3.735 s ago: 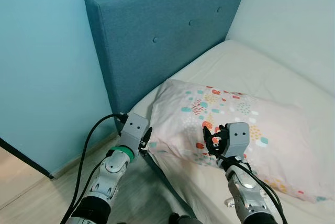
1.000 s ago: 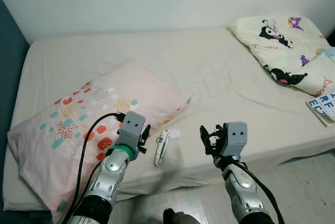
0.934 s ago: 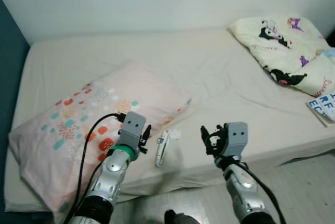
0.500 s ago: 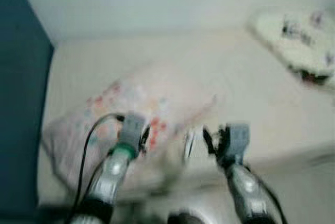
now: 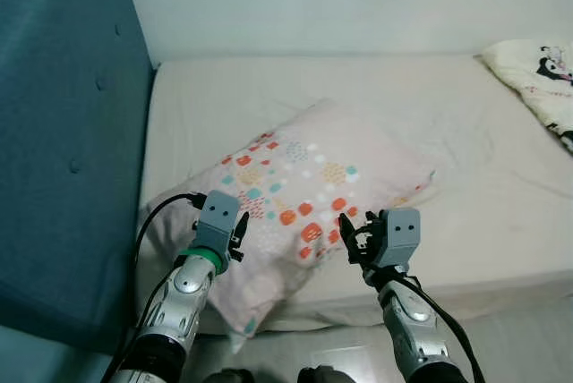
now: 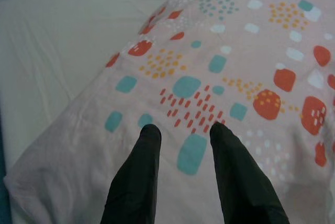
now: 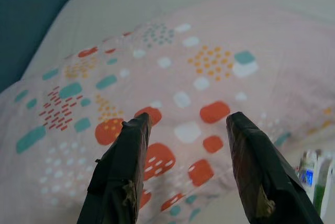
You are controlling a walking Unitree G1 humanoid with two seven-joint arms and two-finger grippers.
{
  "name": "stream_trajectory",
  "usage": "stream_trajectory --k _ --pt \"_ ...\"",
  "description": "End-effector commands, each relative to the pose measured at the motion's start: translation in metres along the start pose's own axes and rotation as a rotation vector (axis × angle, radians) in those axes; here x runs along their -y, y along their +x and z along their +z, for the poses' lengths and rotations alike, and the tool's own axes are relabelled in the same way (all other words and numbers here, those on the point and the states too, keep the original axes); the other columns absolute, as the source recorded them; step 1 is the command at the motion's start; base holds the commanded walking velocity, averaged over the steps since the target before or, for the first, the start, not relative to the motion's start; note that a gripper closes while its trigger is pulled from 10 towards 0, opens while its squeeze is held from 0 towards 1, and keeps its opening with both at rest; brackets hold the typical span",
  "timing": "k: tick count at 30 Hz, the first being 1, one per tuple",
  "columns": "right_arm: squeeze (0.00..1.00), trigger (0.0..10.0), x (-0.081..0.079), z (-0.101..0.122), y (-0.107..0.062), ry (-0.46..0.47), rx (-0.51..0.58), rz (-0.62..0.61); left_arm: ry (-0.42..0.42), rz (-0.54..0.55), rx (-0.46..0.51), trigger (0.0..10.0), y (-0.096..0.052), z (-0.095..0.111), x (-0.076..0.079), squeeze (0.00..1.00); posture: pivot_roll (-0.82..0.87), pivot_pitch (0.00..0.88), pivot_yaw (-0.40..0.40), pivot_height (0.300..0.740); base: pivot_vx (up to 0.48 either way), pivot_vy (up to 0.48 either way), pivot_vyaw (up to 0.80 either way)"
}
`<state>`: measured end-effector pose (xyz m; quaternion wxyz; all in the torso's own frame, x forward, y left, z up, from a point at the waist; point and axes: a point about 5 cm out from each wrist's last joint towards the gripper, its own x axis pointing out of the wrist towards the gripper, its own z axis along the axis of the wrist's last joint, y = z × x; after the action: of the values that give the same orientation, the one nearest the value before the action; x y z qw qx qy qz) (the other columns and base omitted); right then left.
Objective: Clean up the room
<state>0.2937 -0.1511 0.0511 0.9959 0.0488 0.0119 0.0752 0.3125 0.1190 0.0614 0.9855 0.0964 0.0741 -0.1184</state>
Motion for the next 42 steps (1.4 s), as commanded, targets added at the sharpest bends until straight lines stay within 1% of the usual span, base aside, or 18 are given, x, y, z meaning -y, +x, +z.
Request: stream_trajectory --k 1,8,13,21,27,33,42 --pt "0.00 10.0 0.004 -0.005 -0.004 0.000 -0.023 -0.017 0.006 -0.017 -0.007 10.0 -0.001 -0.004 0.005 0.00 0.00 0.099 0.001 0.740 0.000 0.000 0.00" --pt "0.00 10.0 0.003 -0.005 -0.004 0.001 -0.022 -0.016 -0.003 -0.024 0.001 10.0 -0.002 -0.003 0.006 0.00 0.00 0.100 0.001 0.740 0.000 0.000 0.00" --pt "0.00 10.0 0.003 -0.005 -0.004 0.001 -0.023 -0.016 0.034 -0.034 0.015 10.0 -0.002 -0.001 0.007 0.00 0.00 0.101 0.002 0.740 0.000 0.000 0.00" --pt "0.00 10.0 0.004 -0.006 -0.004 0.001 -0.026 -0.016 0.042 -0.041 0.033 10.0 -0.002 0.000 0.008 0.00 0.00 0.101 0.000 0.740 0.000 -0.377 0.00" --pt "0.00 10.0 0.004 -0.006 -0.004 -0.003 -0.026 -0.013 0.043 -0.033 0.028 10.0 -0.002 0.000 0.008 0.00 0.00 0.098 -0.002 0.740 0.000 -0.430 0.00" --pt "0.00 10.0 0.004 -0.005 -0.003 -0.005 -0.026 -0.009 0.033 0.012 -0.005 10.0 0.000 -0.003 0.003 0.00 0.00 0.092 -0.002 0.740 0.042 0.000 0.00" --pt "0.00 10.0 0.004 -0.005 -0.003 -0.007 -0.028 0.000 0.047 0.059 -0.014 10.0 0.001 -0.004 -0.003 0.00 0.00 0.088 -0.002 0.740 0.000 0.000 0.00"
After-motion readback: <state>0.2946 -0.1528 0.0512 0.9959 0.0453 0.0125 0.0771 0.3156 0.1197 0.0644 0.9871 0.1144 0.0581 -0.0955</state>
